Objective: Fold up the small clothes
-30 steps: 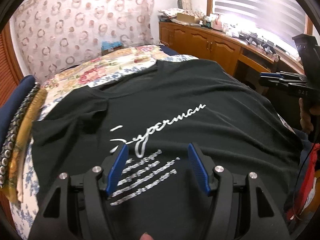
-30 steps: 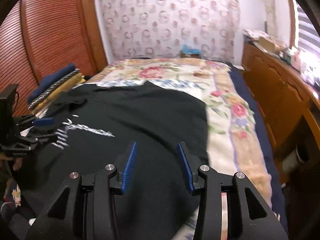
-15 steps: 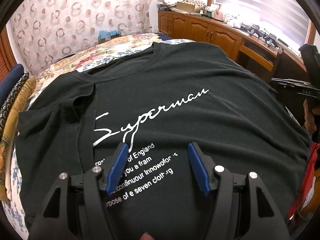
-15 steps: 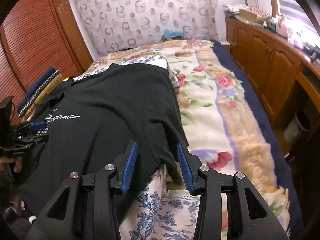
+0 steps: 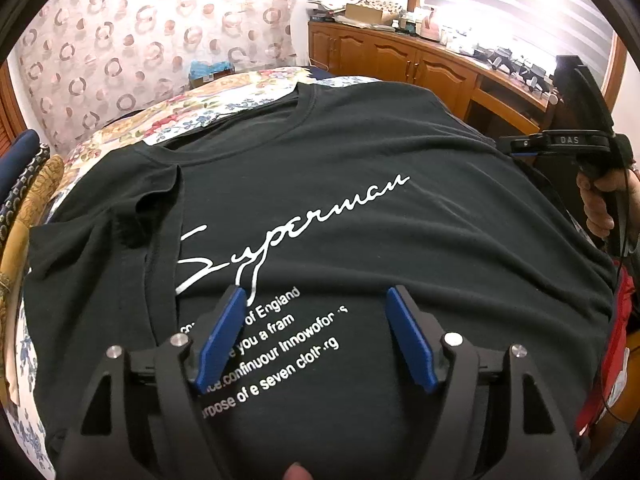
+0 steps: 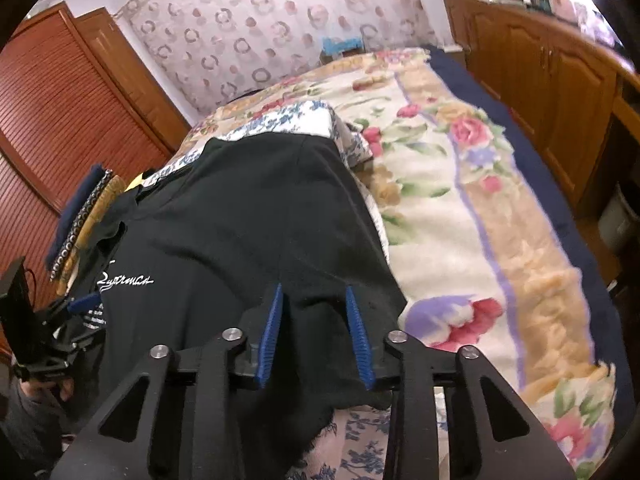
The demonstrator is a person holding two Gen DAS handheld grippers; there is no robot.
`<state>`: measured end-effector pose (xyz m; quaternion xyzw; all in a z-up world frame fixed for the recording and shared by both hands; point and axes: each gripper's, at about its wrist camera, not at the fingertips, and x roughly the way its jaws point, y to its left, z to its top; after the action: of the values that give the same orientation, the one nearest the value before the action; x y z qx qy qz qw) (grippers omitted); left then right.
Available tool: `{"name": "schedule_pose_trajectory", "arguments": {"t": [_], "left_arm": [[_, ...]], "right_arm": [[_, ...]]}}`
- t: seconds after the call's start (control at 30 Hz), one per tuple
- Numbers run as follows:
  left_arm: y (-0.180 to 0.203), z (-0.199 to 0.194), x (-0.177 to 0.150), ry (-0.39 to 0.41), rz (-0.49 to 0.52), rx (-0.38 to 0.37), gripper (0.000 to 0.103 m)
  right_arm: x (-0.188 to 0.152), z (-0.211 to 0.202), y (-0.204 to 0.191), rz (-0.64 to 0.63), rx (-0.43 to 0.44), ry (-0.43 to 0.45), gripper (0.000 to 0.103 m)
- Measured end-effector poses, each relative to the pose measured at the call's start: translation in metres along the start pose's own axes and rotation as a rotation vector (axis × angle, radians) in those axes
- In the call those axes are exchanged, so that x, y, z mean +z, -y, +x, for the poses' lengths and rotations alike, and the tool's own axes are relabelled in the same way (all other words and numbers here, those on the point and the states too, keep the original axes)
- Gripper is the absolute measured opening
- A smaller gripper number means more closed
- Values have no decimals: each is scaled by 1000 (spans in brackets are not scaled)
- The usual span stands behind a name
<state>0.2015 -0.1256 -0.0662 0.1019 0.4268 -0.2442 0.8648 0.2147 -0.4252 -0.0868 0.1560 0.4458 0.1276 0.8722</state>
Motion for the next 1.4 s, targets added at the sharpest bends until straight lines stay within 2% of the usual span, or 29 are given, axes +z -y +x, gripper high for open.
{"name": "schedule_pose_trajectory", "arguments": {"t": [0.17, 0.23, 0.33, 0.43, 0.53, 0.7, 0.77, 0.8, 0.83, 0.97, 1.07, 1.1, 1.13, 1.2, 1.23, 1.27, 1.4], "left_arm": [[1, 0, 0, 0, -1, 1, 73], [0, 0, 0, 0, 0, 1, 74], [0, 0, 0, 0, 0, 1, 74], [1, 0, 0, 0, 0, 1, 74], [1, 0, 0, 0, 0, 1, 74], [1, 0, 0, 0, 0, 1, 74], [1, 0, 0, 0, 0, 1, 74], [1, 0, 0, 0, 0, 1, 74], [1, 0, 0, 0, 0, 1, 74], [1, 0, 0, -1, 0, 1, 74], [1, 0, 0, -1, 0, 1, 74], [1, 0, 0, -1, 1, 1, 74], [1, 1, 0, -1, 1, 1, 74], [1, 1, 0, -1, 0, 1, 74], [1, 1, 0, -1, 1, 1, 74], [1, 1, 1, -1, 0, 1, 74], [1, 0, 1, -1, 1, 1, 74]], "right_arm": [[-1, -2, -7, -32, -29, 8, 14], [0, -6, -11, -55, -57, 25, 4], [1, -13, -19, -95, -82, 61, 0], [5, -28, -37, -156, -109, 127, 0], [12, -38, -61, -218, -93, 168, 0], [20, -35, -77, -234, -79, 169, 0], [20, -27, -70, -211, -116, 161, 18], [20, -24, -65, -196, -134, 156, 35], [18, -19, -56, -167, -132, 144, 38], [11, -3, -28, -92, -143, 80, 38], [6, 6, -15, -42, -138, 32, 31], [4, 7, -14, -35, -126, 23, 25], [4, 6, -12, -28, -106, 21, 20], [2, 4, -13, -35, -108, 24, 16], [2, 3, -14, -47, -118, 30, 7], [2, 1, -16, -63, -144, 38, 4], [1, -5, -23, -101, -154, 67, 1]]}}
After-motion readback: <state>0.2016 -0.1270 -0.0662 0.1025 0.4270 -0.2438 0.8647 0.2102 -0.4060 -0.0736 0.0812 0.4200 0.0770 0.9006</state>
